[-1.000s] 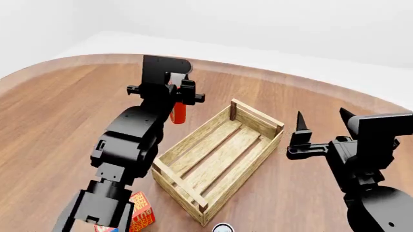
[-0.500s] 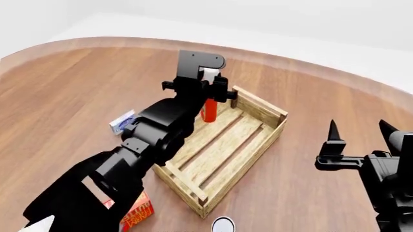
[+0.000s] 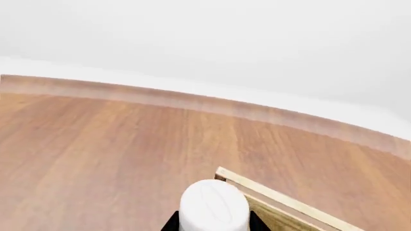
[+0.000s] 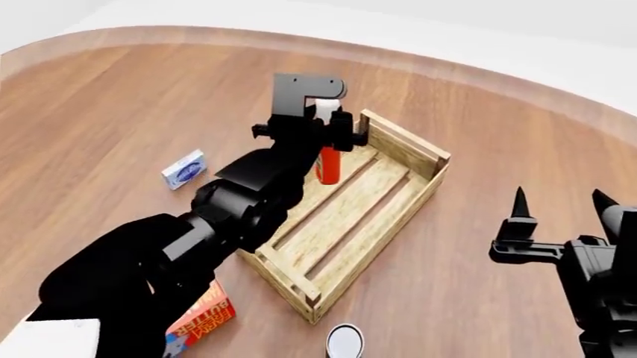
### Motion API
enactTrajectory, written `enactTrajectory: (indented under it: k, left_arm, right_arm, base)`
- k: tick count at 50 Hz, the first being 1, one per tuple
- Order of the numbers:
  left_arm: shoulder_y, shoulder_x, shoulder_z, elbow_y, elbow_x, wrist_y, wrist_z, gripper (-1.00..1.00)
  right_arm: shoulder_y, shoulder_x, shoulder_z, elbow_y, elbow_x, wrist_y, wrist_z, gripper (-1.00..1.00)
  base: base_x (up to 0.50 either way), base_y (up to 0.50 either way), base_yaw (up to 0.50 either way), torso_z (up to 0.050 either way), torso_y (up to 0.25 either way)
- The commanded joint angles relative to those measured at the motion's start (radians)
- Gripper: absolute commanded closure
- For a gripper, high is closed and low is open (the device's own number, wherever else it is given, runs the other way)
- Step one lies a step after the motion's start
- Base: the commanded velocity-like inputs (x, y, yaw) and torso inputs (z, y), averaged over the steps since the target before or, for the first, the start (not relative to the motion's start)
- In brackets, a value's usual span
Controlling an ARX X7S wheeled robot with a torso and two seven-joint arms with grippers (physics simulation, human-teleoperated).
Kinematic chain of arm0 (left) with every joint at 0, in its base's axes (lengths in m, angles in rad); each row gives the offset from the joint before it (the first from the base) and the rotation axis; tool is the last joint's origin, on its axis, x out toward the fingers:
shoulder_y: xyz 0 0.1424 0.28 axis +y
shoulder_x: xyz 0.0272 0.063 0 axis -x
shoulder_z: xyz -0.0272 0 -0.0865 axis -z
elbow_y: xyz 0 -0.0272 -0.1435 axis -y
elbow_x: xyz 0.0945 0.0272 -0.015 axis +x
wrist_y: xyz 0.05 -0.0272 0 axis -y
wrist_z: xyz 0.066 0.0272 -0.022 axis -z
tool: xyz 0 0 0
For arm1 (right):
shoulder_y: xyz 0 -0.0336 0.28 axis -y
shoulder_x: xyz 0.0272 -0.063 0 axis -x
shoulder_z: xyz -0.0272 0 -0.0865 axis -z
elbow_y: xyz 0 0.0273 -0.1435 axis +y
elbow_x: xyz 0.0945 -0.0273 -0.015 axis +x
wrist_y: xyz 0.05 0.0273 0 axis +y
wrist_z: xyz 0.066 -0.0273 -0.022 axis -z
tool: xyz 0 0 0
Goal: Pick up the ketchup, and put it in the wooden tray.
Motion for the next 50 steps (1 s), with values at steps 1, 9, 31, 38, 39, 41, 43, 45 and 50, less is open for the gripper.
enactTrajectory:
  k: [1, 9, 31, 38, 39, 41, 43, 45, 50]
  left_arm:
    - [-0.013, 0.001, 0.056, 0.013, -0.064, 0.033, -0.001, 1.0]
    - [-0.013, 0.001, 0.06, 0.031, -0.051, 0.03, -0.004, 1.0]
    - [0.017, 0.001, 0.052, 0.021, 0.017, 0.053, -0.009, 1.0]
    - [0.031, 0.001, 0.05, 0.013, 0.027, 0.067, -0.011, 1.0]
    - [0.033, 0.001, 0.05, 0.012, 0.028, 0.067, -0.011, 1.0]
    - [0.036, 0.001, 0.05, 0.012, 0.029, 0.068, -0.012, 1.0]
    - [0.039, 0.001, 0.049, 0.012, 0.03, 0.068, -0.013, 1.0]
    - [0.043, 0.001, 0.05, 0.011, 0.032, 0.068, -0.015, 1.0]
    - [0.056, 0.001, 0.049, 0.008, 0.032, 0.071, -0.018, 1.0]
  right_arm:
    - [0.008, -0.006, -0.015, 0.017, -0.013, -0.011, 0.008, -1.0]
    - [0.008, -0.008, -0.015, 0.017, -0.015, -0.013, 0.014, -1.0]
    - [0.008, -0.009, -0.014, 0.018, -0.013, -0.015, 0.023, -1.0]
    - [0.007, -0.009, -0.013, 0.018, -0.01, -0.017, 0.024, -1.0]
    - [0.007, -0.009, -0.013, 0.018, -0.01, -0.017, 0.025, -1.0]
    - [0.007, -0.009, -0.013, 0.018, -0.009, -0.017, 0.025, -1.0]
    - [0.008, -0.009, -0.013, 0.018, -0.009, -0.017, 0.026, -1.0]
    - [0.008, -0.009, -0.013, 0.018, -0.008, -0.016, 0.026, -1.0]
    - [0.008, -0.009, -0.012, 0.019, -0.006, -0.016, 0.027, -1.0]
  base:
    - [0.0, 0.0, 0.0, 0.0, -0.102]
    - [0.0, 0.0, 0.0, 0.0, -0.112]
    - [0.0, 0.0, 0.0, 0.0, -0.1]
    - [0.0, 0.0, 0.0, 0.0, 0.0]
    - [0.0, 0.0, 0.0, 0.0, 0.0]
    - [0.0, 0.0, 0.0, 0.0, 0.0]
    - [0.0, 0.0, 0.0, 0.0, 0.0]
    - [0.0, 0.0, 0.0, 0.0, 0.0]
    - [0.0, 0.0, 0.0, 0.0, 0.0]
